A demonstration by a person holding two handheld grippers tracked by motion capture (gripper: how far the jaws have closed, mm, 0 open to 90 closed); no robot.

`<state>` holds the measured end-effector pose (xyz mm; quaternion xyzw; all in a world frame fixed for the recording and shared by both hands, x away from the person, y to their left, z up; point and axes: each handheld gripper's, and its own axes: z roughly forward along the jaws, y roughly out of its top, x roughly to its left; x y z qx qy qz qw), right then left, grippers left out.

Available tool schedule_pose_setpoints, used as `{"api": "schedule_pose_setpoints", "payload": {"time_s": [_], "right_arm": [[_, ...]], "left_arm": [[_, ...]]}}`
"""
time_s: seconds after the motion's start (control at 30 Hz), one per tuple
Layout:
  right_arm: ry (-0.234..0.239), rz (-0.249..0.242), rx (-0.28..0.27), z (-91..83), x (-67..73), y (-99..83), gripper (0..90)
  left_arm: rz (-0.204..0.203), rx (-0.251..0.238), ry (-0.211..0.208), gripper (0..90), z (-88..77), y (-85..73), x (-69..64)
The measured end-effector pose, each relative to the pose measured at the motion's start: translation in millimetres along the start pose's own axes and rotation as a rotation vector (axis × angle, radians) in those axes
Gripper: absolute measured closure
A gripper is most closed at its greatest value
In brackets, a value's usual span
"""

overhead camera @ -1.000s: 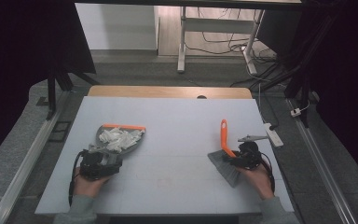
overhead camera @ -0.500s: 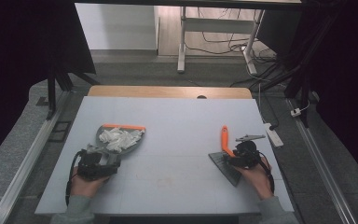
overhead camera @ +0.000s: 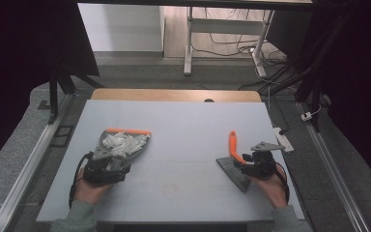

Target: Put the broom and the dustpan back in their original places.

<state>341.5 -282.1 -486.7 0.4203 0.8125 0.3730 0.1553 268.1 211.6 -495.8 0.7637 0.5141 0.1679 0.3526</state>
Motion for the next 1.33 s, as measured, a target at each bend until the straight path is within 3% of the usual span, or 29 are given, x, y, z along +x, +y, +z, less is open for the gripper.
{"api": "schedule_pose_setpoints", "payload": {"time_s": [0.13, 0.23, 0.5, 0.67, 1.33], "right_arm": [[0.030, -0.035, -0.016, -2.2, 4.7, -2.5, 49.6], [0.044, -0.062, -0.016, -2.1, 9.0, -4.4, 49.6], [0.049, -0.123, -0.056, -9.7, 14.4, -13.2, 49.8], [0.068, -0.138, -0.054, -11.4, 11.2, -18.9, 49.8], [0.083, -0.162, -0.063, -9.3, 14.2, -18.1, 49.8]], "left_arm": [[0.028, 0.010, -0.047, 20.9, 5.0, 2.0, 0.4], [0.070, 0.036, -0.064, 21.7, 10.8, 1.4, -0.4], [0.093, 0.028, -0.120, 22.9, 8.0, -7.9, -0.4], [0.110, 0.024, -0.117, 23.1, 8.5, -10.4, -2.2], [0.098, 0.021, -0.111, 23.6, 7.2, -12.9, 1.2]]}}
